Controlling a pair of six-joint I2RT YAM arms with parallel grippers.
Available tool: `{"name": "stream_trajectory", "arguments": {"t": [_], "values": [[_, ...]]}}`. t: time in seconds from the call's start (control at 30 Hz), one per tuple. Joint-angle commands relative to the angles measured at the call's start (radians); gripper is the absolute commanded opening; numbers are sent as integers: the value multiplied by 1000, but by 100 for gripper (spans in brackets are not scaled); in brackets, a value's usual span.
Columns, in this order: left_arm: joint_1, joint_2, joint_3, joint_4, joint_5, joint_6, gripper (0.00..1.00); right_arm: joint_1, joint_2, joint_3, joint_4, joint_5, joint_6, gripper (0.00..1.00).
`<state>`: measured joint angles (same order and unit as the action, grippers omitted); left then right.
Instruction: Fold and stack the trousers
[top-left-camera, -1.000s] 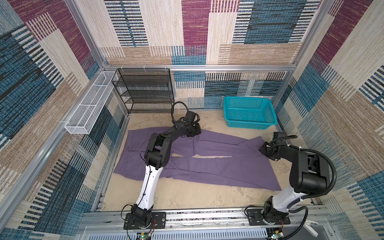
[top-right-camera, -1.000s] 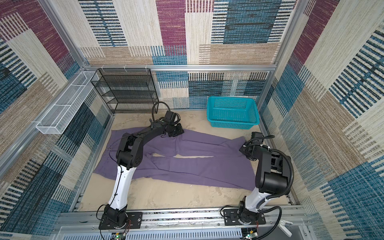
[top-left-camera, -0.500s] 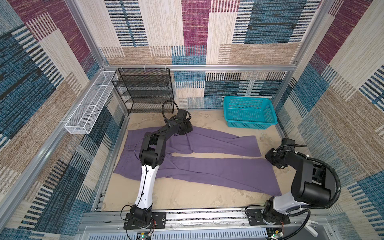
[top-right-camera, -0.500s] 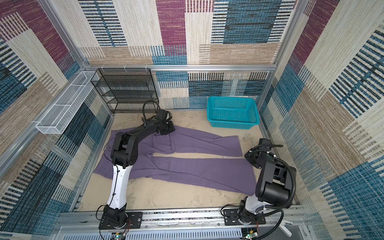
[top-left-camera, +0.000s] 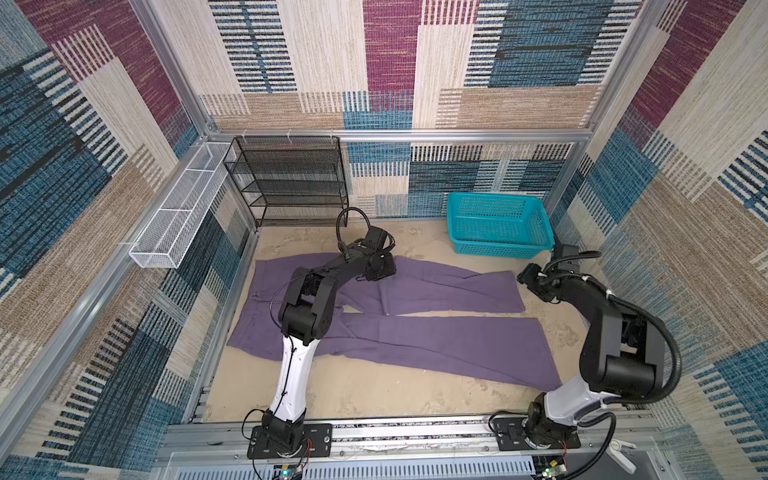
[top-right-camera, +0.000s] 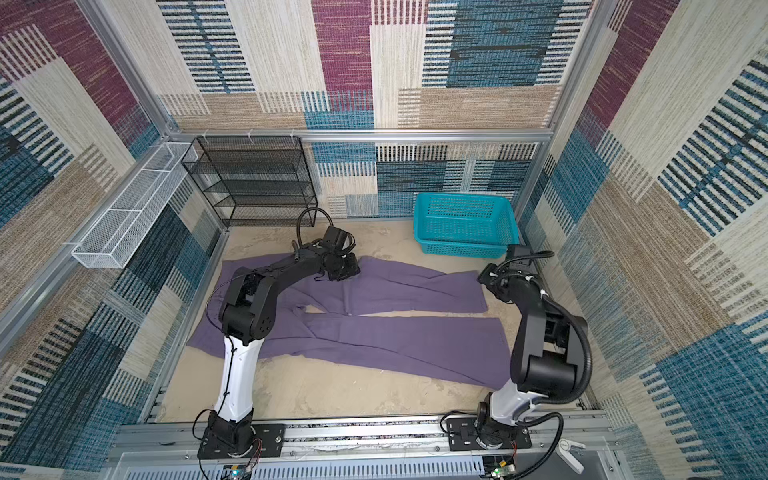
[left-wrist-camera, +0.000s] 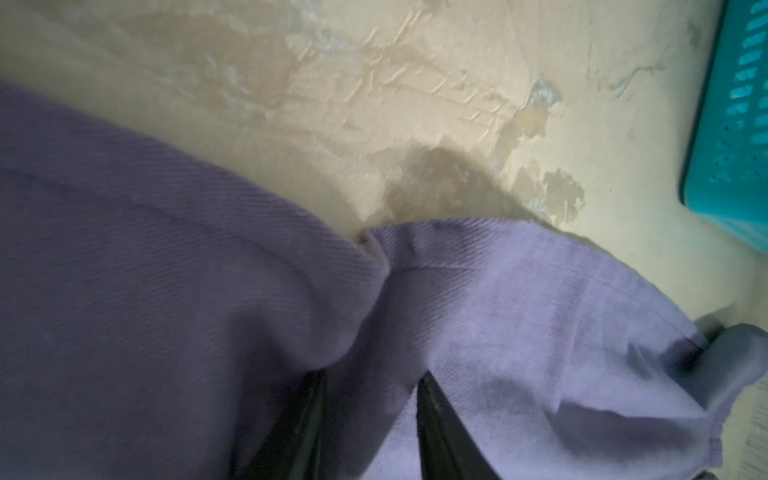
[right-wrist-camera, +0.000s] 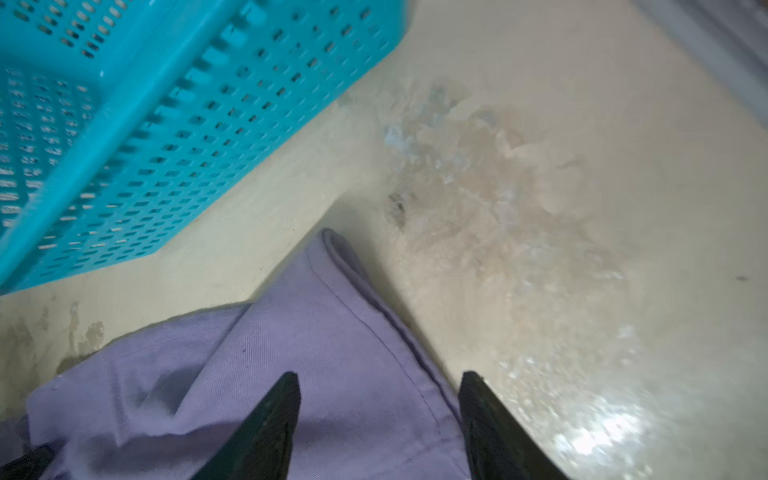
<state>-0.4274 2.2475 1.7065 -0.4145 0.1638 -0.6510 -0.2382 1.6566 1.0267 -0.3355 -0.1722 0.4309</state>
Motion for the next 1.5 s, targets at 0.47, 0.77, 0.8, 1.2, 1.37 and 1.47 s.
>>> {"name": "stream_trajectory", "arguments": {"t": [0.47,0.77,0.8,1.2,1.37,1.47], "values": [[1,-23,-91,-73,-3,33,40,77,255,115,23,189,-29,30],[1,-3,-72,-77,4,31,41,78,108,-57,10,237,-17,7],[0,4,-68,-78,7,28,41,77,94,-75,6,243,-13,7],[1,29,-20,-88,5,31,41,66,39,150,82,240,-100,9],[-1,24,-13,-90,0,30,46,67,58,117,121,243,-88,13],[1,36,-3,-97,12,31,67,68,99,46,133,254,-79,36]]}}
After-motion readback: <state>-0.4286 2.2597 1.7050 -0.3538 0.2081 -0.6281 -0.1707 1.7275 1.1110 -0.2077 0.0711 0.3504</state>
